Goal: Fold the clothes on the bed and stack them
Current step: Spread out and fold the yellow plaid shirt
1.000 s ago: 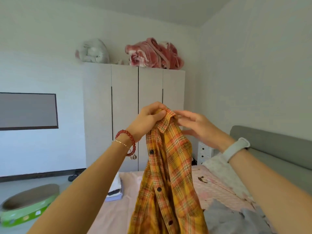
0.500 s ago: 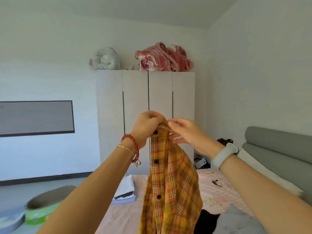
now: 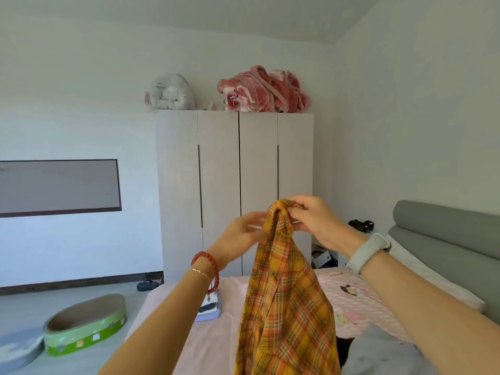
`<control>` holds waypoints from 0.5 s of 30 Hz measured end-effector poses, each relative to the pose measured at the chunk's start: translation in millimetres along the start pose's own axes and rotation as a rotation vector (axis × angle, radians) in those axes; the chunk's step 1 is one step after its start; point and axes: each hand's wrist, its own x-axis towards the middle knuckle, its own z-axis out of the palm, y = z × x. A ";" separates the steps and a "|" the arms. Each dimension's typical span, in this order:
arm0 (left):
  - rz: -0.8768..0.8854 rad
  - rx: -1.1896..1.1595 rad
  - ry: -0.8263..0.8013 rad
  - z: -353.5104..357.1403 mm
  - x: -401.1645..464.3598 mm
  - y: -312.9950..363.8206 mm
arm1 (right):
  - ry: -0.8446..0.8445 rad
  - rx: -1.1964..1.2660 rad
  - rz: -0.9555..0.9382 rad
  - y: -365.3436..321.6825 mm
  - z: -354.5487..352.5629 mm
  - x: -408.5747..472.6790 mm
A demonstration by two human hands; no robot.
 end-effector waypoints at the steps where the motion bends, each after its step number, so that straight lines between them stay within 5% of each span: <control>1: -0.017 0.035 -0.061 7.6 -2.5 -8.0 | 0.010 -0.002 -0.007 -3.4 -2.1 1.4; 10: 0.075 0.424 0.435 7.0 19.3 -13.4 | 0.310 -0.103 -0.118 -14.7 -19.1 -5.9; 13: 0.115 0.553 0.575 -6.0 17.9 0.9 | 0.201 -0.185 -0.118 -12.6 -19.4 -19.2; 15: 0.111 0.593 0.628 -12.0 12.1 10.1 | 0.083 -0.557 -0.160 -10.1 -20.9 -28.0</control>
